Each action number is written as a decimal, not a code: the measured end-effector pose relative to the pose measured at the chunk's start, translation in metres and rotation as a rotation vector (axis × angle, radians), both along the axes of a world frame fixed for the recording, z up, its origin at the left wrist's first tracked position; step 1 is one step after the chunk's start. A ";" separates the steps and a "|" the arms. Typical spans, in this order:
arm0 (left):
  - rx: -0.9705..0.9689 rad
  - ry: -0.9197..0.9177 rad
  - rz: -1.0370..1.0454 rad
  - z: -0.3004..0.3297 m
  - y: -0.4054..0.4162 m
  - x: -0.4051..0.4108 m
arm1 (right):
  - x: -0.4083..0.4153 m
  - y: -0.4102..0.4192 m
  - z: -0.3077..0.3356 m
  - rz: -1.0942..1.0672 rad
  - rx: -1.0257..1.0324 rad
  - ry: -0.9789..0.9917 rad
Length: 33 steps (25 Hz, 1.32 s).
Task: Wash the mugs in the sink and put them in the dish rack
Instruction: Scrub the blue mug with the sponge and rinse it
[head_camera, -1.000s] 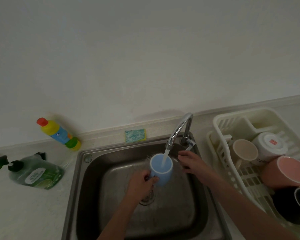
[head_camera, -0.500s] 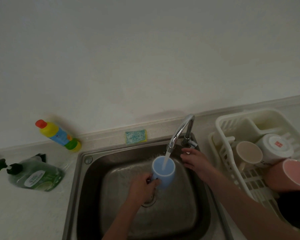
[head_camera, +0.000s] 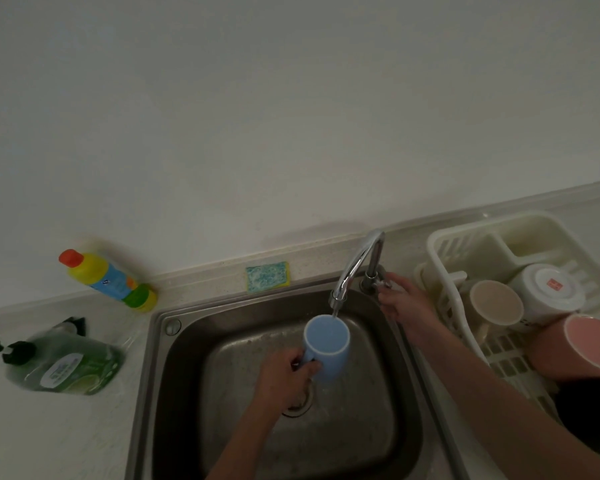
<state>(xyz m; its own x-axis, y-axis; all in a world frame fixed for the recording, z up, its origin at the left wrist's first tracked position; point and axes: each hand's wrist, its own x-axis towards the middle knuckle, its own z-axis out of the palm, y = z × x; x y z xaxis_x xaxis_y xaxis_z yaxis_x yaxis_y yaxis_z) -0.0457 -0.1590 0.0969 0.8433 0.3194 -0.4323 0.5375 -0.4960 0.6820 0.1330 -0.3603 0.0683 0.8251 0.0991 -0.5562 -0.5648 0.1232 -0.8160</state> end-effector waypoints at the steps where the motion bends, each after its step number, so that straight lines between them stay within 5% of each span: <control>1: 0.013 0.000 -0.002 0.001 0.000 0.001 | 0.004 -0.002 0.003 -0.012 -0.012 -0.008; 7: 0.022 -0.015 0.001 0.007 0.000 0.004 | -0.018 -0.001 0.018 0.231 -0.174 -0.207; 11: 0.001 -0.030 -0.018 0.011 -0.002 0.004 | -0.044 -0.007 0.013 0.841 -0.176 -0.254; 13: 0.010 -0.055 -0.054 0.015 -0.005 0.003 | -0.061 -0.004 0.013 0.952 -0.242 -0.321; 18: 0.019 -0.127 -0.065 0.026 -0.010 -0.009 | -0.086 0.004 0.034 0.820 -0.374 -0.580; 33: 0.070 -0.115 -0.009 0.028 -0.029 -0.051 | -0.112 -0.001 0.034 0.866 -0.447 -0.685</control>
